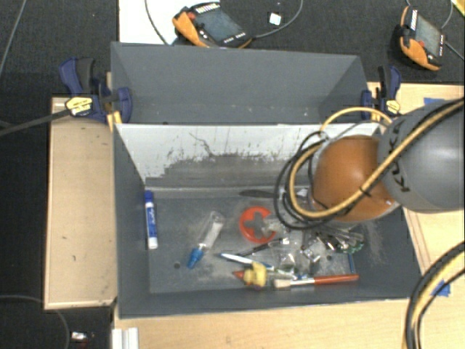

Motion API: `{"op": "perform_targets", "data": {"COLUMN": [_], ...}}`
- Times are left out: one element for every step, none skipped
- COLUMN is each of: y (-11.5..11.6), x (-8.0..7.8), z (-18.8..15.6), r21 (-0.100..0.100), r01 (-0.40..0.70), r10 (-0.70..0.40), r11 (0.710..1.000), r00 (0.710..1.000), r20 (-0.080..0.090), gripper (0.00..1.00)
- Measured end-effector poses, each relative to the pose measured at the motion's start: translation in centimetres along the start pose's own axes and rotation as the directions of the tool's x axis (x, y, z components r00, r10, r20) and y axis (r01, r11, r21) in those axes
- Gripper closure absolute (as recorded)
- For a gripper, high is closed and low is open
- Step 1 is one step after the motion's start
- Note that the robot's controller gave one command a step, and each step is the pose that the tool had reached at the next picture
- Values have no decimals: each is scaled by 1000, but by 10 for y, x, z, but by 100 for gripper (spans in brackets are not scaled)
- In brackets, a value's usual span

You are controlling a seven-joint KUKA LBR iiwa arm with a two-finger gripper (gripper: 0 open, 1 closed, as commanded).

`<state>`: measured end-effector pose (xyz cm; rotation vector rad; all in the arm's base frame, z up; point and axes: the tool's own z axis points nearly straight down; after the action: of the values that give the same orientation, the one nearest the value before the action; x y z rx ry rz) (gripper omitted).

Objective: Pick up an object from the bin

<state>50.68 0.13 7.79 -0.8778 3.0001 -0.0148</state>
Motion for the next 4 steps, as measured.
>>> {"op": "perform_targets", "data": {"y": [-90,-106,-104,-105], "x": [-25,-28,-28,-29], "z": [7,7,0,-5], "r21": [-1,0,0,0], "r01": [-590,-612,-610,-609], "r10": [590,612,610,609], "r11": [807,791,793,793], "r00": [807,791,793,793], "r20": [-3,0,0,4], "gripper": [100,100,100,100]}}
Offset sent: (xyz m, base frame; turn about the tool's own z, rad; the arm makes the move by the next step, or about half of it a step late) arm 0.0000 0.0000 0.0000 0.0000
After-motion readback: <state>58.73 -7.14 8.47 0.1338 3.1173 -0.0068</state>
